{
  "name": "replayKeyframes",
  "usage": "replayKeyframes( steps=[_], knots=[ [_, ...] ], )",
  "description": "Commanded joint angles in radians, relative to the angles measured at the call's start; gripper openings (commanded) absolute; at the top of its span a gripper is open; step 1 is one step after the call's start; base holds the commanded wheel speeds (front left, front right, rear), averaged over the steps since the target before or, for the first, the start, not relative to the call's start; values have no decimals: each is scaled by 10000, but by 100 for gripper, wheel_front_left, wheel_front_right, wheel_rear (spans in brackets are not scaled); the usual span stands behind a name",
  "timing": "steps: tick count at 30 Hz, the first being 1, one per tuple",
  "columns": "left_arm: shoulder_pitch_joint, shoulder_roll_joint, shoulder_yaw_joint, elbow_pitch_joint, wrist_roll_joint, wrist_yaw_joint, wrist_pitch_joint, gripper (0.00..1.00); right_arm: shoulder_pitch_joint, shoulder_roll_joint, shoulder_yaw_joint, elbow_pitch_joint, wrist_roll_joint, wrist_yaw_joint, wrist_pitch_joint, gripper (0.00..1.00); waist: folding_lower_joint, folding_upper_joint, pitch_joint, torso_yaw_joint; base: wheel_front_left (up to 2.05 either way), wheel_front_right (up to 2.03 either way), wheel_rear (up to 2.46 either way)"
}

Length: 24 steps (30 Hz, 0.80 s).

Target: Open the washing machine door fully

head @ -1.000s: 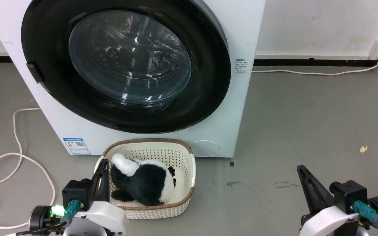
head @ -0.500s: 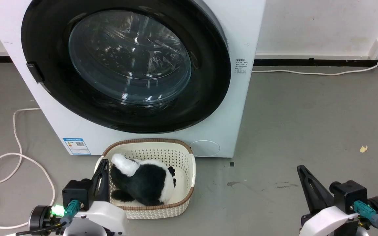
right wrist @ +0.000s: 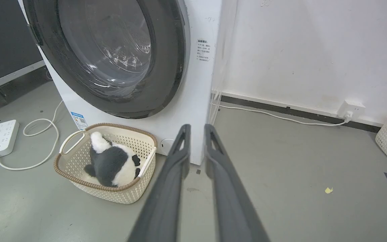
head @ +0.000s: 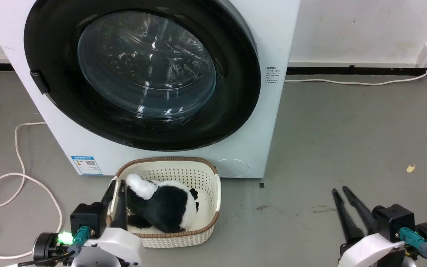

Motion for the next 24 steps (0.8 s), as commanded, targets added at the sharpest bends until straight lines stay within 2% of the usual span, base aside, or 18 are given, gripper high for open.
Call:
replayKeyframes(
  steps=[1,24],
  knots=[
    [0,0,-2,0,0,0,0,100,0,0,0,2,0,0,0,100,0,0,0,0,0,0,0],
    [-161,7,-258,-8,28,117,-493,100,-251,-42,-44,-123,98,-2,-493,100,0,0,501,117,0,0,0]
  ],
)
